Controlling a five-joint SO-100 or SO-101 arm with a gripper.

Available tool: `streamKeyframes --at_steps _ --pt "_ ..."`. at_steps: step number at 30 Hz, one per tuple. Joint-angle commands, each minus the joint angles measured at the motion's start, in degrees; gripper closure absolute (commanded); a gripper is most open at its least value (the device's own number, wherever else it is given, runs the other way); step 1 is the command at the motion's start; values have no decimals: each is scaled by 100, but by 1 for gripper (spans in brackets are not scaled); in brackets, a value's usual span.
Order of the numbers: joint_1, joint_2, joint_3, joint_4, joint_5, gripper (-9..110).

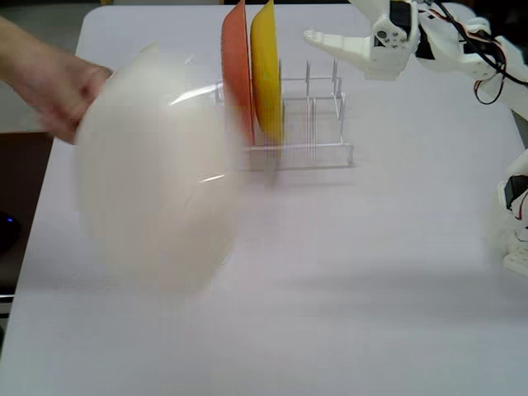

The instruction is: Could you take three plates?

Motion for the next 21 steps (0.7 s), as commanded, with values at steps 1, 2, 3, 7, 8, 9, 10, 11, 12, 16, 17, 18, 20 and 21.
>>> streamKeyframes --at_steps 1,2,3,7,8,9,10,11,12,16,17,18,20,21 --pt "554 624 334 246 149 68" --pt "756 633 404 396 246 75" --pt "940 624 466 519 281 83" --pt "1582 378 545 896 264 102" --pt "1714 281 545 905 185 102" --pt "1811 185 536 905 70 102" --pt "1890 53 475 905 -62 101" --pt "1978 -105 378 905 -158 98" --pt "2065 -272 272 923 -272 93" --pt "2285 -914 -211 1063 -905 73" --pt "2329 -1116 -369 1160 -1020 71" --pt "2355 -1292 -527 1230 -1134 70" --pt "2399 -1661 -844 1283 -1336 68" --pt "2408 -1828 -1002 1292 -1415 67"
